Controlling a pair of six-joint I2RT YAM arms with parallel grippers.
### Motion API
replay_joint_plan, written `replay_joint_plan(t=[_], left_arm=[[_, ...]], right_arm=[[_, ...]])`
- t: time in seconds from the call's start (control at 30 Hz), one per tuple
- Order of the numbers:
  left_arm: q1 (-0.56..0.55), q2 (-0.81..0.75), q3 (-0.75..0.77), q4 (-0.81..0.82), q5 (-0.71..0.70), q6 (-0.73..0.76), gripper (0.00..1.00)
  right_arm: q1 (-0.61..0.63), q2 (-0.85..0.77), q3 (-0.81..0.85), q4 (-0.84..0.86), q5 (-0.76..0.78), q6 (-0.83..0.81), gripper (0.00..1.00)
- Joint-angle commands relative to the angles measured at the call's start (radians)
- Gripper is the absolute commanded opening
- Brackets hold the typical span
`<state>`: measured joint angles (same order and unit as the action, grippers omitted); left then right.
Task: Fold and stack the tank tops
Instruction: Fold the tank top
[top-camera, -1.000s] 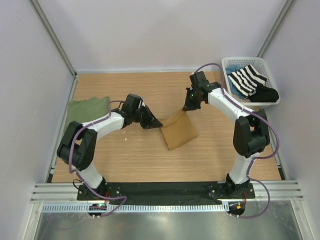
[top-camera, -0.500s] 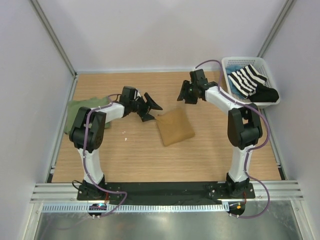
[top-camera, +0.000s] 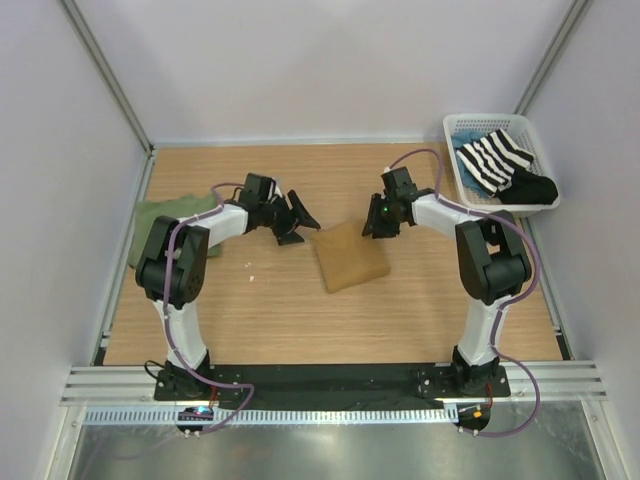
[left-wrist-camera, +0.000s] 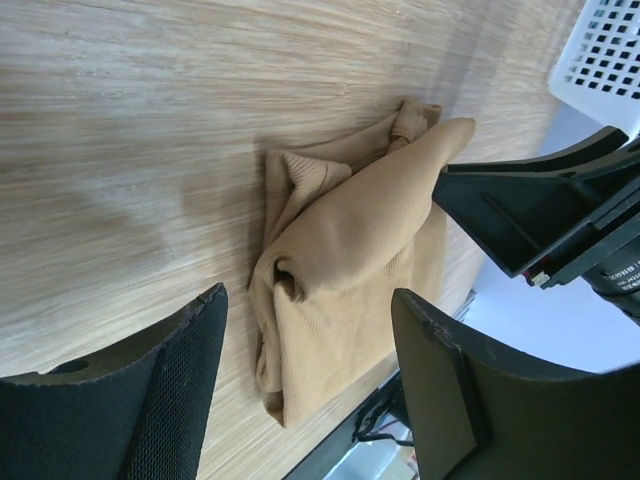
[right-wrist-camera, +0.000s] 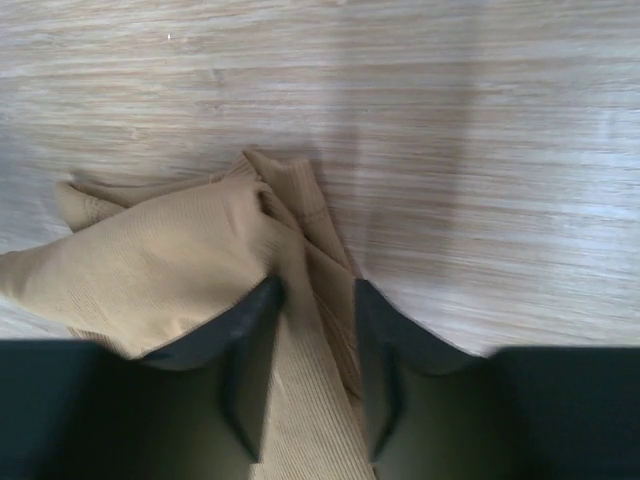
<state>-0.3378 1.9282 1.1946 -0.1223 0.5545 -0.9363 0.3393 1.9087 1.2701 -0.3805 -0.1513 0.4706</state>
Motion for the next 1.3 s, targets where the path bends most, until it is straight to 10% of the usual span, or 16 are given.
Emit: replay_joint_plan(t=[0.0,0.17,0.33,0.87,1.27], left_arm=[[-0.006,-0.078,0.005,-0.053,-0.037,0.068,0.67],[-0.006,-0.109,0.005,-0.093,-0.059,0.122,0.65],[-0.012,-0.077,0.034,-0.094,-0.019,0.169,0.68],[-0.072,0.023,0.125,-0.051,-0.070,0.294,0.66],[-0.096,0.077,0.157,-0.051,-0.056,0.266,0.17]], right_arm=[[0.003,-0.049,-0.037,0.087,-0.045,0.025,0.37],[0.021,-0.210,-0.221,0.170,-0.024,0.102,0.20],[0.023,-0.261,-0.239,0.144,0.012,0.054,0.45],[0.021,-0.125,-0.114,0.107,0.059,-0.072,0.42],[0.023,-0.157,-0.121,0.108,0.050,-0.056,0.01]])
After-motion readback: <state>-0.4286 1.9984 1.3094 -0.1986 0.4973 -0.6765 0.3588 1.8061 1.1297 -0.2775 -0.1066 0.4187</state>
